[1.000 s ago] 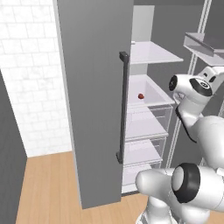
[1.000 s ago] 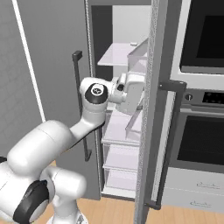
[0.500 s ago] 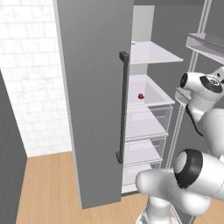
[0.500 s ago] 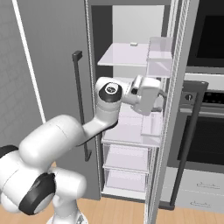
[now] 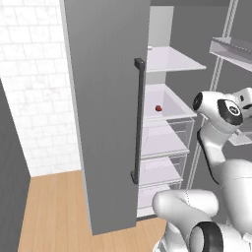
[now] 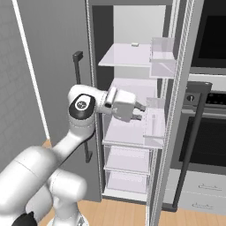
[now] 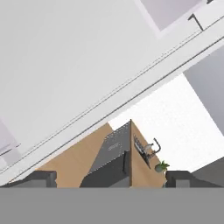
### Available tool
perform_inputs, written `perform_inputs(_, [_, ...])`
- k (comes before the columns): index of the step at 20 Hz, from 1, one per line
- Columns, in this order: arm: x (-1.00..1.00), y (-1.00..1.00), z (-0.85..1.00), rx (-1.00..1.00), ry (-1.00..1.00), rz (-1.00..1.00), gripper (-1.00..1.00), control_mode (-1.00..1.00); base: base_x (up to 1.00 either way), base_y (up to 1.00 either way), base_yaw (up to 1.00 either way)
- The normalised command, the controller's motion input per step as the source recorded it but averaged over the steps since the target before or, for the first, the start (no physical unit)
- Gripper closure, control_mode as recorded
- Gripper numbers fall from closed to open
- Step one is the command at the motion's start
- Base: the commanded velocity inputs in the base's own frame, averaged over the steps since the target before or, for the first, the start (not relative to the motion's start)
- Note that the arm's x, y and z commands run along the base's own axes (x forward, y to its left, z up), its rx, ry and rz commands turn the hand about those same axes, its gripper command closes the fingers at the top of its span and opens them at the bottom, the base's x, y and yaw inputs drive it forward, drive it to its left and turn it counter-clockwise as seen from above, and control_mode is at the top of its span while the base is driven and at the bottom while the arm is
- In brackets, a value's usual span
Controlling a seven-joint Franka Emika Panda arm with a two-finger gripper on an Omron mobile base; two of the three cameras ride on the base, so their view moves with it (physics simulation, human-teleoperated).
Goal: Take the strawberry from the fridge and place it on top of the pancake, located on the dining counter.
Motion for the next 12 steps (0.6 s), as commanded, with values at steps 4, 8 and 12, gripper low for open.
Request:
perform_inputs(4, [-0.56, 0.99, 0.01, 0.0, -0.09, 0.0, -1.0, -1.0, 0.0, 0.0, 0.0])
perform_inputs(8, [-0.51, 0.71, 0.0, 0.18, -0.03, 0.08, -1.0, -1.0, 0.0, 0.0, 0.0])
perform_inputs(12, [-0.45, 0.76, 0.0, 0.31, 0.0, 0.16, -1.0, -1.0, 0.0, 0.0, 0.0])
